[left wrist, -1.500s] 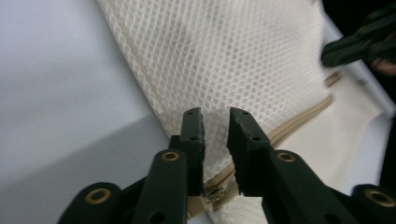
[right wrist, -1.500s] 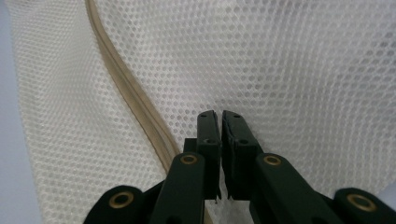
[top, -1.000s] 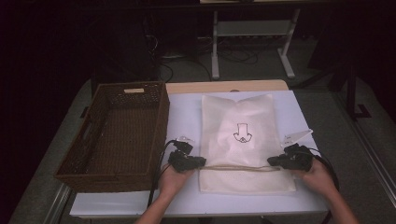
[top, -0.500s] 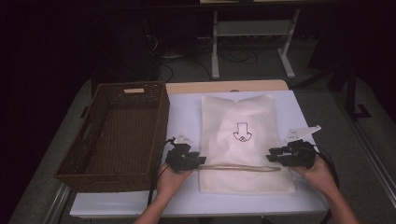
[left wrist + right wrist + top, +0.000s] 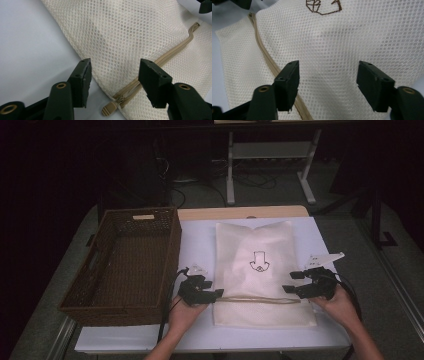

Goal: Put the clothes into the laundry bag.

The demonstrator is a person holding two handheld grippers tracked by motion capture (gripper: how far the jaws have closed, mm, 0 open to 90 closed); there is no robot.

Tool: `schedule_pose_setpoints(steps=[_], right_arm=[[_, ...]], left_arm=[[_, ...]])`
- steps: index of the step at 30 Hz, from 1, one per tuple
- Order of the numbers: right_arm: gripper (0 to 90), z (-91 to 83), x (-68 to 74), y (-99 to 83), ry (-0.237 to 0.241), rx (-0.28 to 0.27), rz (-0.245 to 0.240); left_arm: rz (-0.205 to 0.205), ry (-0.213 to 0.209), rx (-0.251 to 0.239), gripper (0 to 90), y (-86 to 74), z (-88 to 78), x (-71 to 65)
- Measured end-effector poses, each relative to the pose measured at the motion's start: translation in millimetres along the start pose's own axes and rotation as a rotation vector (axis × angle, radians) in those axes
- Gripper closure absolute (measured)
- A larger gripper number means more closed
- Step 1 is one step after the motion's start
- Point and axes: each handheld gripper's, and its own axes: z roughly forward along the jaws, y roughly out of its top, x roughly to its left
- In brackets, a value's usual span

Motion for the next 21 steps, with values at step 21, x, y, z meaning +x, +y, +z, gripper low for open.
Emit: schedule_pose_setpoints(steps=[21], right_arm=[[25.2,-10.1,5.4,-3.0,-0.020,-0.031,0.007]], left_arm=[[0.036,-0.017,-0.031,25.7,-2.8,-12.5,-8.4]])
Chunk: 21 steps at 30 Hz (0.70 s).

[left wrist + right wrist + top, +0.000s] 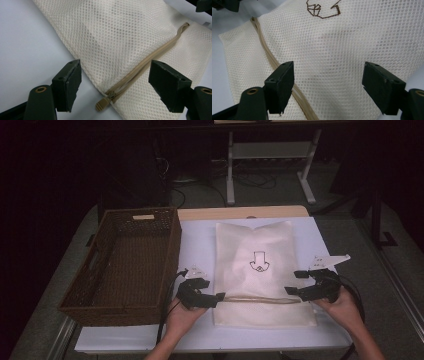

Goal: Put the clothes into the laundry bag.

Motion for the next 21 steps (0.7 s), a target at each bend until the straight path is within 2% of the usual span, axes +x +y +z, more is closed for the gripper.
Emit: schedule_pose_setpoints(steps=[10,21], right_arm=[[25.1,-8.4,4.3,-3.7,-0.009,-0.016,0.004],[25.0,-14.4,10.5,-16.4,-0.020,-0.013,0.013]], left_arm=[[0.024,-0.015,-0.016,25.1,-10.5,-9.7,-6.0],[0.051,-0.016,-0.019,24.3,-24.3,-18.6,-12.2]])
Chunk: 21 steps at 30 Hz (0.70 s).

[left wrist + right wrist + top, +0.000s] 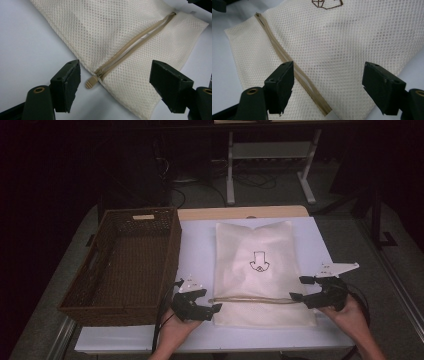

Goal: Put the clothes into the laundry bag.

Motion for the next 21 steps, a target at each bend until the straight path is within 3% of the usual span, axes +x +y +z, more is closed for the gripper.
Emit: schedule_pose_setpoints(steps=[21], right_arm=[[15.5,-9.7,16.0,-22.8,-0.055,0.002,0.033]], left_arm=[[0.025,-0.011,-0.022,22.3,-27.6,-14.3,-6.6]])
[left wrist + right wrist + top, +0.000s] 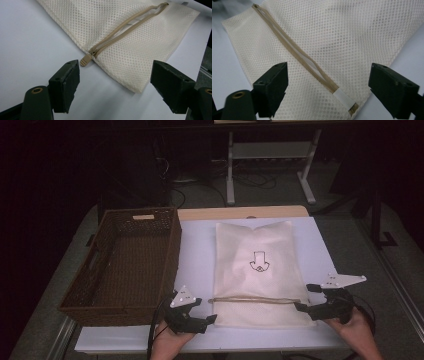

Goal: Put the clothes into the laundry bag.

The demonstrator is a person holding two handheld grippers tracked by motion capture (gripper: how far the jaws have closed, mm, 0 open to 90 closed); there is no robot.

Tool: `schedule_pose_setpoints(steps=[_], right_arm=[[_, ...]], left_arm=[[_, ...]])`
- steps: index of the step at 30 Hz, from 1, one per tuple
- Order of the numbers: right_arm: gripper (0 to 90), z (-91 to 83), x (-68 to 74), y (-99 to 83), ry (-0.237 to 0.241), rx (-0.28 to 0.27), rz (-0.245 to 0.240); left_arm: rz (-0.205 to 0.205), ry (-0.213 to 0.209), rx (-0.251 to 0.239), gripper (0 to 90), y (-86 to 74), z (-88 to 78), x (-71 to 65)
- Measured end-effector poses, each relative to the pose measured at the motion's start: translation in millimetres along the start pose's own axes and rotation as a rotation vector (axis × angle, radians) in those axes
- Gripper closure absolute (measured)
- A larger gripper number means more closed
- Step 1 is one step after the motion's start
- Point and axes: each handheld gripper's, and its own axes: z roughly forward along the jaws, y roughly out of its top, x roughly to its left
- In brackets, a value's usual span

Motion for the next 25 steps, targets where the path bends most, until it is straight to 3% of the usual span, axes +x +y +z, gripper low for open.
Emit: schedule_pose_setpoints(steps=[11,16,25], right_arm=[[14.8,-6.3,12.4,-10.4,-0.021,-0.018,0.000],[14.7,-6.7,17.2,-12.9,-0.025,-0.016,-0.005],[14.9,-8.3,19.3,-11.7,-0.026,-0.041,-0.025]], left_arm=[[0.046,0.011,0.000,16.4,-3.9,-5.8,-7.8],[0.048,-0.012,-0.012,15.6,-3.7,-4.9,-8.6],[0.063,0.000,-0.030,15.6,-0.1,-4.3,-9.5]])
